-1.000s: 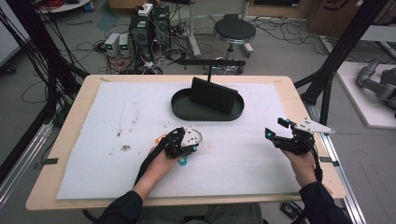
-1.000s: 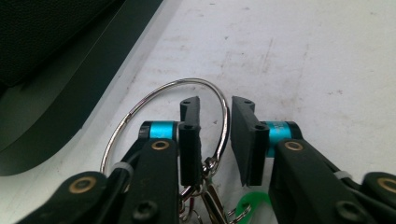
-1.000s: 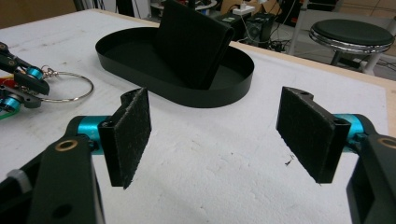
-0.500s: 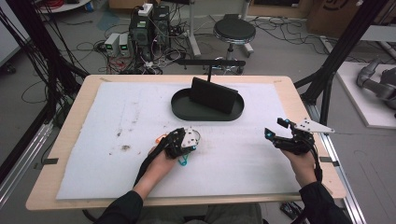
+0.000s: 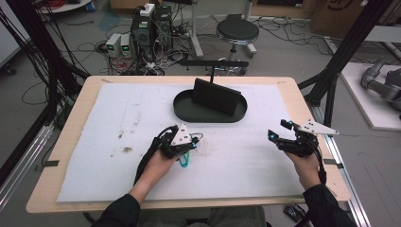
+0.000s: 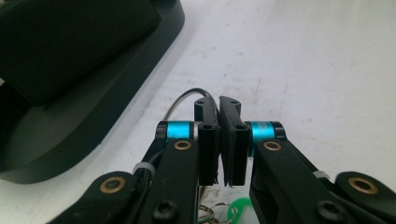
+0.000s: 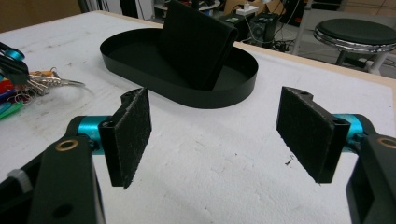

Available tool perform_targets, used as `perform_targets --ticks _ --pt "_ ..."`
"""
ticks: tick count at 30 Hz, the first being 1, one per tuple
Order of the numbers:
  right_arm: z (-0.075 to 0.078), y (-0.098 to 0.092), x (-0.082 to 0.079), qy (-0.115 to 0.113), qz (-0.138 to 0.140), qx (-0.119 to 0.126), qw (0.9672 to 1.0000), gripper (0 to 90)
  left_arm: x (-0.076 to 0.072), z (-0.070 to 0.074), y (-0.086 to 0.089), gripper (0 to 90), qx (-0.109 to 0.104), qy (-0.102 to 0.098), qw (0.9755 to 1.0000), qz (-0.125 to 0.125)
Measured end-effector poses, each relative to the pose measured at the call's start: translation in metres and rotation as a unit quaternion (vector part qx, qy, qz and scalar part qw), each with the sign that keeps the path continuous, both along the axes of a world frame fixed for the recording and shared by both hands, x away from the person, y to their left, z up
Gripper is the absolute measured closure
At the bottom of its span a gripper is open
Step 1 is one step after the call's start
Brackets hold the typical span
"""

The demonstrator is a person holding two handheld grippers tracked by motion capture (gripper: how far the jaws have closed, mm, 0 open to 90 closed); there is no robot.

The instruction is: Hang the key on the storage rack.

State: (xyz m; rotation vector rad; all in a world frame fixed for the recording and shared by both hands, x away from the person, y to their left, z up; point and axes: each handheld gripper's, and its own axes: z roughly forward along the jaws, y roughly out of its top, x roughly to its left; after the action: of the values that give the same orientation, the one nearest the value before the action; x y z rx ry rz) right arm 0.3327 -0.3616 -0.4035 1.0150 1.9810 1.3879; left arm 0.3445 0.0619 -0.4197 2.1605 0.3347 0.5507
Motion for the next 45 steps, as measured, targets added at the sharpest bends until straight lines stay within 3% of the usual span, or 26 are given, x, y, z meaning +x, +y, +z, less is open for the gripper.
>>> perform_targets --ticks 10,12,17,20,24,36,38,45 --pt "-0.001 0.000 0.000 0.002 0.001 0.001 1.0000 27.0 -0.004 0.018 0.022 86.1 -0.055 -0.008 0.9985 -0.002" --pt "-0.001 0.000 0.000 0.002 0.002 0.002 1.0000 27.0 -0.004 0.018 0.023 86.1 -0.056 -0.009 0.9984 -0.002" --pt "-0.001 0.001 0.000 0.004 0.004 0.003 1.0000 27.1 -0.005 0.025 0.033 86.1 -0.084 -0.008 0.9964 -0.003" --pt "-0.001 0.001 0.000 0.005 0.005 0.003 1.0000 27.1 -0.005 0.028 0.035 86.1 -0.087 -0.009 0.9962 -0.003" --pt "-0.001 0.001 0.000 0.006 0.006 0.003 1.0000 27.1 -0.007 0.034 0.040 86.1 -0.108 -0.012 0.9941 -0.005" --pt "-0.001 0.001 0.001 0.005 0.006 0.002 1.0000 27.2 -0.007 0.040 0.048 86.3 -0.129 -0.004 0.9915 -0.011" --pt "-0.001 0.001 0.001 0.006 0.007 0.002 1.0000 27.1 -0.007 0.042 0.051 86.3 -0.151 0.004 0.9883 -0.015" --pt "-0.001 0.003 0.001 0.006 0.010 0.002 0.9999 27.2 -0.007 0.047 0.055 86.4 -0.169 0.009 0.9852 -0.030"
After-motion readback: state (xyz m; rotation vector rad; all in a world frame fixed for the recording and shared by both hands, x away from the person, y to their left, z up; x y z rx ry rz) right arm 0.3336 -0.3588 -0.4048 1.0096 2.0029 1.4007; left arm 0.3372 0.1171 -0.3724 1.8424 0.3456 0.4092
